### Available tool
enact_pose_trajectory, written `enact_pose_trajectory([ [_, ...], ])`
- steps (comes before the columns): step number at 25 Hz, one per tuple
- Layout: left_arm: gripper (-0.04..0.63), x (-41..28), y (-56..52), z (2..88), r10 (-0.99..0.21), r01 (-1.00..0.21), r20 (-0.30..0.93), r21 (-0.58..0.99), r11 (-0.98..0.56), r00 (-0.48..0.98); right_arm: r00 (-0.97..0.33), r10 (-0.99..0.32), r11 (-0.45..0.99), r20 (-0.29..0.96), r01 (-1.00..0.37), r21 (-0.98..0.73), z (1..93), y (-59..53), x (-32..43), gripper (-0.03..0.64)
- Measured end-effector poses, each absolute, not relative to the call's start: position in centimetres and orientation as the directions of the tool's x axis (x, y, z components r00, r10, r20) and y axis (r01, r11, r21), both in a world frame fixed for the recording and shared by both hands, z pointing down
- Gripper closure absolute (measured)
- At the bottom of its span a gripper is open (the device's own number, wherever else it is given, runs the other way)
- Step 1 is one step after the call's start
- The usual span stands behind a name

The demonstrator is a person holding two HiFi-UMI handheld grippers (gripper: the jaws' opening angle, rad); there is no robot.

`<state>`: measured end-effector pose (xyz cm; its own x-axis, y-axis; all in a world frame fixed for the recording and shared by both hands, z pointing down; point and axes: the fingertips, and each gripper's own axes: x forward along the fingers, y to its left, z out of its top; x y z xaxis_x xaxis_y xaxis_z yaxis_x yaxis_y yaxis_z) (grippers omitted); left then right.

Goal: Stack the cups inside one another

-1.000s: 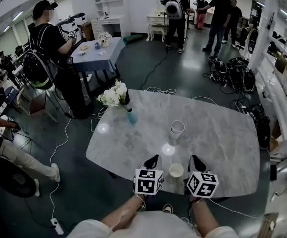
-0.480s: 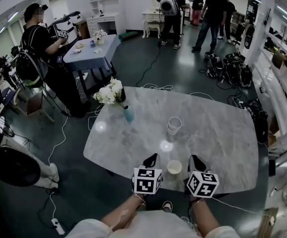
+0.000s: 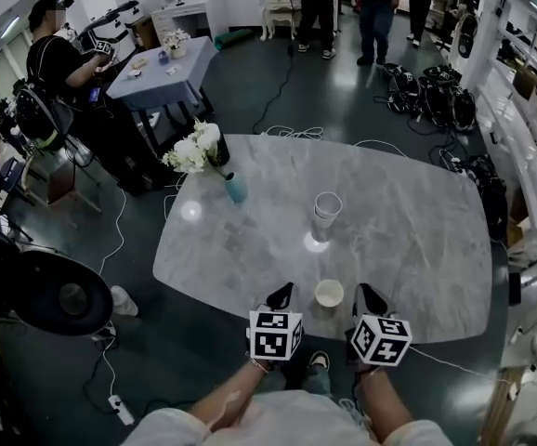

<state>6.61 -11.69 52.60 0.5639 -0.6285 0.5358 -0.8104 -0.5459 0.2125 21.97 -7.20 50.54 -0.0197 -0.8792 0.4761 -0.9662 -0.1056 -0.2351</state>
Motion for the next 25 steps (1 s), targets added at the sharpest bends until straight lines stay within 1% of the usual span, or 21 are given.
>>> enact_pose_trajectory([
  [6, 0.6, 7.0, -10.1, 55.3, -0.578, -0.811, 0.599, 0.228, -0.539, 0.553, -0.026, -0.836, -0.137, 0.548, -0.957, -0.254, 53.5, -5.6, 22.4, 0.592],
  [13, 0.6, 6.9, -7.1, 60.0, -0.508, -0.807, 0.665, 0.261, -0.53, 0.548, -0.07, -0.775, -0.136, 0.628, -0.952, -0.274, 58.3, -3.1, 20.4, 0.592],
  [17, 0.6, 6.6, -6.5, 60.9, -0.492, -0.813, 0.685, 0.268, -0.517, 0.538, -0.103, -0.759, -0.116, 0.642, -0.95, -0.29, 59.3, -2.8, 19.3, 0.592],
  [25, 0.6, 5.7, -8.0, 61.4, -0.516, -0.831, 0.683, 0.256, -0.494, 0.517, -0.145, -0.756, -0.038, 0.638, -0.964, -0.265, 60.0, -4.1, 17.7, 0.591],
])
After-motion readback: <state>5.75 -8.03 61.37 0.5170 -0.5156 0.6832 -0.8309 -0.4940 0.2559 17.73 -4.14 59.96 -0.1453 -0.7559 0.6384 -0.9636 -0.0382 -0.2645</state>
